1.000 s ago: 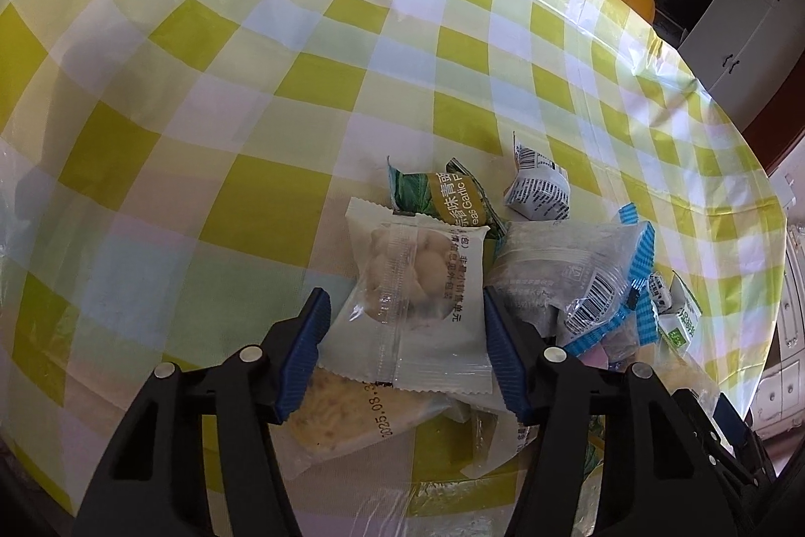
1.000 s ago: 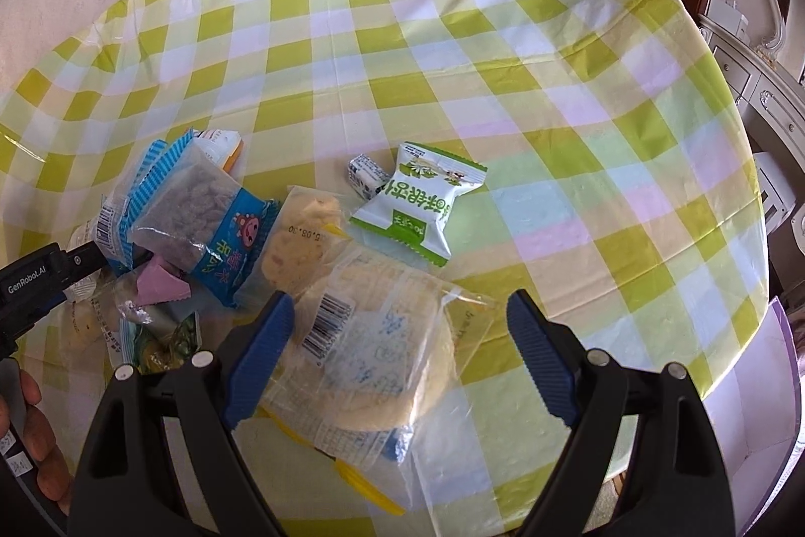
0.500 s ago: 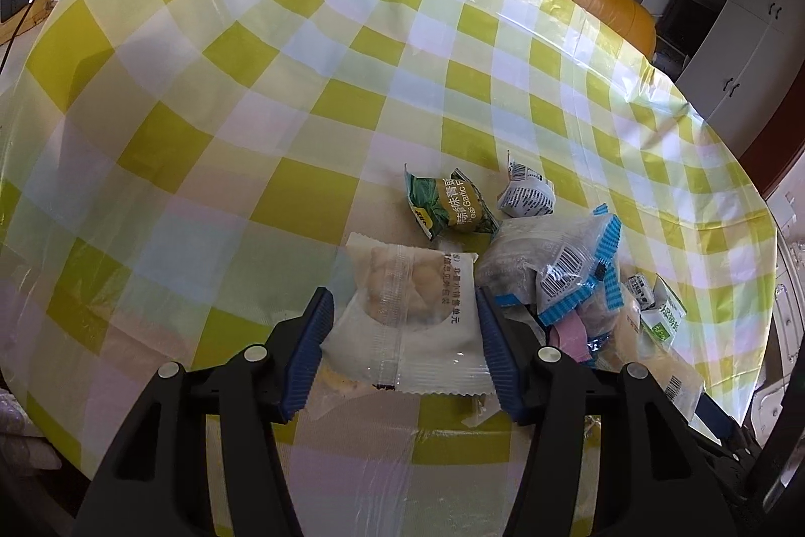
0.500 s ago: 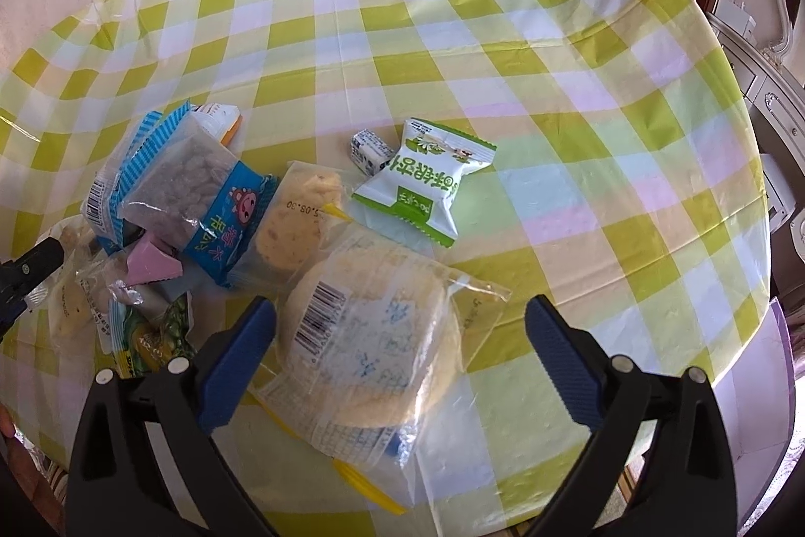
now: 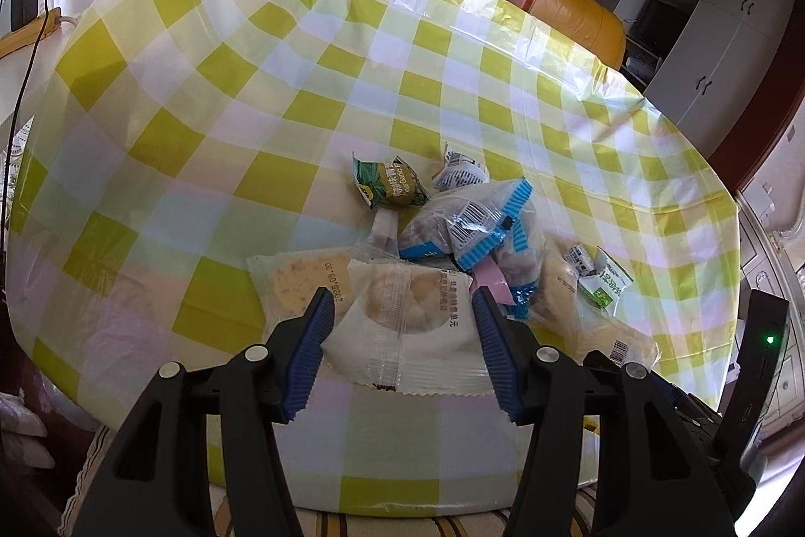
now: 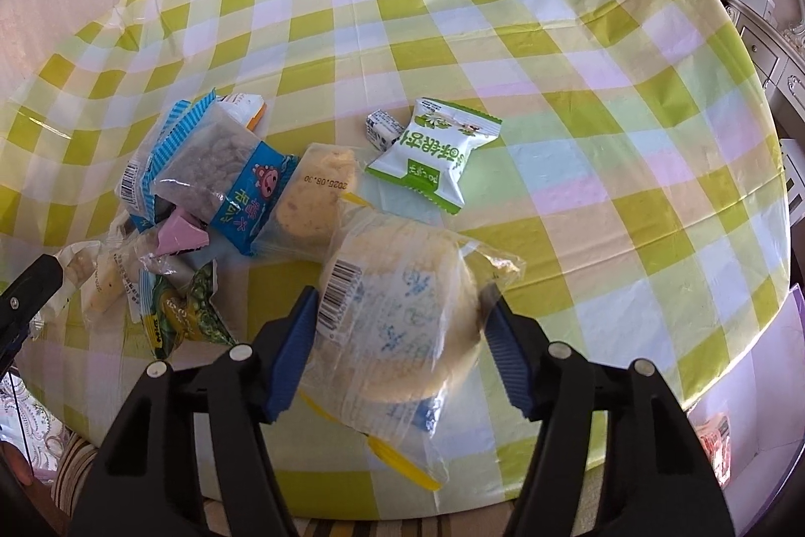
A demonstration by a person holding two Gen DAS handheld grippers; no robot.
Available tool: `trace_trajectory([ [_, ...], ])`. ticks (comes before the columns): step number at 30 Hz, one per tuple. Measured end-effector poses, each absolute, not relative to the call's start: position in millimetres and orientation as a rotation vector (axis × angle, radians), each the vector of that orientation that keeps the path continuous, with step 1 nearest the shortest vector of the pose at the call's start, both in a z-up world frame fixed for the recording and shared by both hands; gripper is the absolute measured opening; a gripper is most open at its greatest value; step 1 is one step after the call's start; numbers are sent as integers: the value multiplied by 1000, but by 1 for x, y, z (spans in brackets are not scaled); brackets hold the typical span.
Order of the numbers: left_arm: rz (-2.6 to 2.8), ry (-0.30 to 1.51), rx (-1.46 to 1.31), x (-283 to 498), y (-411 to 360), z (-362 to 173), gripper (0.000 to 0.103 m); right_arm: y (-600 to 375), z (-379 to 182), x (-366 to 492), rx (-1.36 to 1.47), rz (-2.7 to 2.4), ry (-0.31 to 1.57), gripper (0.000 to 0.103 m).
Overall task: Organize snacks
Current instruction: 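Carry both packs to the white box and release them inside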
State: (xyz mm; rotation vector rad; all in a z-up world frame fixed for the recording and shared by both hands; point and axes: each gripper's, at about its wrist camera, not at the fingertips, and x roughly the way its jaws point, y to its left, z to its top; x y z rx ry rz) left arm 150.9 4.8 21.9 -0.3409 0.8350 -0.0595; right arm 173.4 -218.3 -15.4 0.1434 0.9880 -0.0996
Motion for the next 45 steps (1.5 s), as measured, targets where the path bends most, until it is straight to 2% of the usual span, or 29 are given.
trace_trajectory([
  [15,-229,868,-274,128,-67,32,55,-272,3,126,246,-118,962,60],
  [45,-788,1001,-105,71,-286,27,55,-472,18,7,400,-486,877,60],
])
